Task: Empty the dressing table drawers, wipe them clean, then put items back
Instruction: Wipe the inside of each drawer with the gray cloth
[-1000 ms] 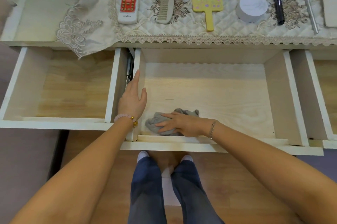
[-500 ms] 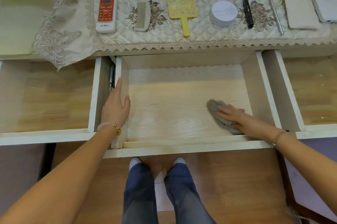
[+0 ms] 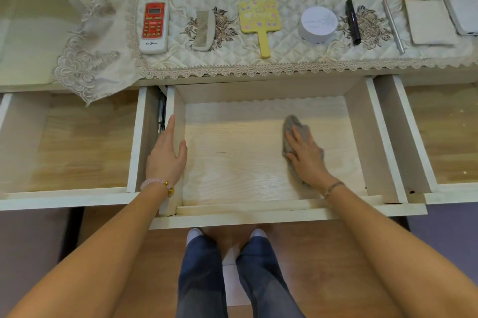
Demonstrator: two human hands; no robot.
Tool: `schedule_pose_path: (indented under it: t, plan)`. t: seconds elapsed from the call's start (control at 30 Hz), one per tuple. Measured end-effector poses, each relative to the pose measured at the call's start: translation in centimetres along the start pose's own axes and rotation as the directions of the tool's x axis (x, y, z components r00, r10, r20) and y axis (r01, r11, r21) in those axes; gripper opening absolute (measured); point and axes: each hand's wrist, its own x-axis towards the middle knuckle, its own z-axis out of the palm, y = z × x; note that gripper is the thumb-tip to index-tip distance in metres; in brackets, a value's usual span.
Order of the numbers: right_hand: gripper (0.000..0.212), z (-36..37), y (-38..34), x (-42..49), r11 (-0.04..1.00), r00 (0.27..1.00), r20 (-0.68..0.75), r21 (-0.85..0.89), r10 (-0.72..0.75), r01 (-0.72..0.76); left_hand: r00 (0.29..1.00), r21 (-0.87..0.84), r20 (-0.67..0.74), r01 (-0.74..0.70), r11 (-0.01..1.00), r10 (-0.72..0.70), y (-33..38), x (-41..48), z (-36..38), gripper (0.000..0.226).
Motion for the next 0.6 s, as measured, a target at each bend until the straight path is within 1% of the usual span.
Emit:
schedule_pose_path:
  t: [0.1,0.17,0.27,0.33,0.43,0.47,0.6]
  plan:
    - [0.058,1.8,-4.0,0.2,0.991,0.991,0.037,0.046,-0.125,0.124,1.000,-0.008,-0.006,0.001,1.000,-0.001,-0.1,0.1,0.0,0.059]
    - [0.058,3.1,-5.6,0.2,0.983,0.981,0.063,0.041,-0.181,0.179,1.000,-0.019,-0.010,-0.001,1.000,0.000,-0.2,0.1,0.1,0.059]
    - [0.057,3.8,-6.5,0.1,0.979,0.976,0.086,0.062,-0.200,0.195,1.000,-0.023,-0.014,0.001,1.000,-0.002,-0.2,0.1,0.1,0.059]
    - [0.052,3.6,-6.6,0.2,0.971,0.977,0.063,0.138,-0.206,0.196,1.000,-0.028,-0.016,0.005,1.000,-0.005,-0.2,0.2,0.1,0.059]
    - [0.048,2.9,-6.2,0.2,0.914,0.988,0.006,0.380,-0.154,0.140,1.000,-0.042,-0.016,0.008,0.999,-0.009,-0.2,0.2,0.0,0.058]
    - [0.048,2.8,-6.0,0.3,0.905,0.993,-0.012,0.410,-0.116,0.110,1.000,-0.049,-0.015,0.008,0.999,-0.008,-0.3,0.2,0.0,0.058]
    - [0.055,3.0,-5.4,0.5,0.947,0.986,-0.169,0.317,0.011,0.043,1.000,-0.076,-0.026,-0.003,0.997,0.001,-0.3,0.2,0.0,0.057]
